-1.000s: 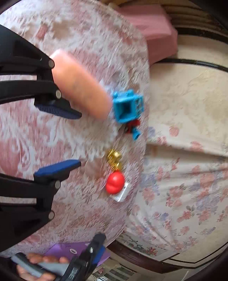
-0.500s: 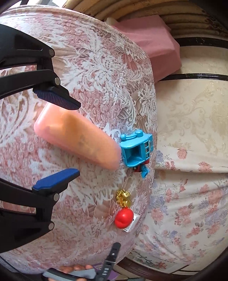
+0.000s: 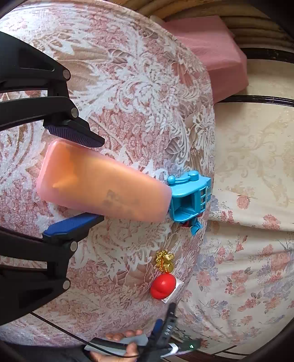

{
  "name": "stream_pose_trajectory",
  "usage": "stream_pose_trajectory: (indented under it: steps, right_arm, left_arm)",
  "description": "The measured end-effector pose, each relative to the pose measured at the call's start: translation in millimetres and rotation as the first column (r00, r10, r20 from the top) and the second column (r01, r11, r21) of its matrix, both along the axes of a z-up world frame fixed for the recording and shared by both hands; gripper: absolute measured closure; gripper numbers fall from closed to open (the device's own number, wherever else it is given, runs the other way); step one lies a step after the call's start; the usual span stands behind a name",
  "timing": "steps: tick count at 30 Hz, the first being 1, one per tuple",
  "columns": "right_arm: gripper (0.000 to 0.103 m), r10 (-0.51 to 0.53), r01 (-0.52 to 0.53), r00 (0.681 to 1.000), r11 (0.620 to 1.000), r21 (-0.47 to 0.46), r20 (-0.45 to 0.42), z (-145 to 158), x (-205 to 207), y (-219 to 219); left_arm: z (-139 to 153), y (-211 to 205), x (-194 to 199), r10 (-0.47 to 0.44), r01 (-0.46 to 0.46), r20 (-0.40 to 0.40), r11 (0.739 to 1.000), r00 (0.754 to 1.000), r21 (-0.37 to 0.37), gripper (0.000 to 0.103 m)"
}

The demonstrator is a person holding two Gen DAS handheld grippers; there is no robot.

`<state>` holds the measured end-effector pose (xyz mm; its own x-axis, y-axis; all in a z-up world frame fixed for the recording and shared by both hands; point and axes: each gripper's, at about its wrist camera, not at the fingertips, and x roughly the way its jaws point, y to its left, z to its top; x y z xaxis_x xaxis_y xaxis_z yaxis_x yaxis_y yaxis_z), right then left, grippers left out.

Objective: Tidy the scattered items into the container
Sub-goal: 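Grasp the orange soap bar with the left tool while the right tool grasps the white box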

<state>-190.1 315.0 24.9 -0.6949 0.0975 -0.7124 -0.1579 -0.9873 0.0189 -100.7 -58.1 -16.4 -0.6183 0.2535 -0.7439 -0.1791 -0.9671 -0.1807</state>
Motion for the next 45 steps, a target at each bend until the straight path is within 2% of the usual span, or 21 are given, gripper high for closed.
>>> stream_pose_trajectory:
  steps: [4,6,14,15,17,18,19,21,28,31,35,42,45]
  right_arm:
    - [0.000,0.019,-0.024,0.998,0.998,0.063,0.065,-12.4,-15.8,-2.9]
    - [0.000,0.040,-0.042,0.997,0.999,0.034,0.063,-15.9,-24.6,-3.0]
    - [0.001,0.138,-0.139,0.990,0.989,0.057,0.015,-13.4,-40.3,-13.6]
    - [0.004,0.150,-0.151,0.989,0.987,0.060,0.010,-13.0,-41.8,-14.8]
    - [0.039,0.171,-0.171,0.985,0.985,0.016,0.029,-15.4,-40.6,-15.1]
    - [0.048,0.174,-0.174,0.984,0.985,0.000,0.039,-16.6,-39.7,-15.1]
    - [0.052,0.177,-0.177,0.983,0.984,-0.016,0.048,-17.8,-38.7,-15.1]
    - [0.052,0.178,-0.177,0.983,0.984,-0.015,0.056,-17.6,-29.7,-17.5]
    - [0.060,0.154,-0.142,0.981,0.985,-0.102,0.121,-20.1,22.1,-26.5]
    - [0.060,0.179,-0.161,0.971,0.980,-0.120,0.160,-29.7,47.4,-42.2]
    - [0.060,0.213,-0.199,0.965,0.975,-0.099,0.152,-30.7,69.6,-64.8]
    - [0.059,0.201,-0.192,0.971,0.978,-0.075,0.132,-34.0,69.0,-72.0]
    - [0.049,0.193,-0.184,0.973,0.980,-0.082,0.123,-35.3,65.1,-71.0]
  left_arm:
    - [-1.0,3.3,-3.3,0.005,-0.005,0.008,1.000,1.000,0.004,0.045]
    - [-1.2,5.2,-4.1,0.009,-0.009,0.007,1.000,1.000,0.007,0.046]
    - [-1.7,9.0,-5.9,0.019,-0.019,-0.001,1.000,1.000,0.010,0.047]
    - [-1.7,9.7,-6.0,0.020,-0.020,-0.003,1.000,1.000,0.008,0.048]
    - [-1.7,11.2,-6.1,0.022,-0.022,-0.007,1.000,1.000,0.004,0.050]
    - [-1.7,12.0,-6.1,0.023,-0.023,-0.009,1.000,1.000,0.002,0.051]
    - [-1.8,12.7,-6.2,0.024,-0.024,-0.011,1.000,1.000,0.000,0.051]
    - [-1.8,14.2,-6.3,0.026,-0.026,-0.014,1.000,1.000,-0.003,0.051]
    - [-0.8,20.5,5.1,0.117,-0.117,0.003,0.993,0.993,0.022,0.052]
    - [-1.7,30.6,12.3,0.113,-0.113,-0.008,0.993,0.994,0.013,0.052]
    - [-2.8,31.8,13.2,0.111,-0.110,-0.011,0.994,0.994,0.013,0.052]
    - [-2.7,28.1,9.5,0.104,-0.104,-0.008,0.994,0.995,0.031,0.050]
    - [-2.8,25.6,7.9,0.108,-0.107,-0.007,0.993,0.994,0.045,0.050]
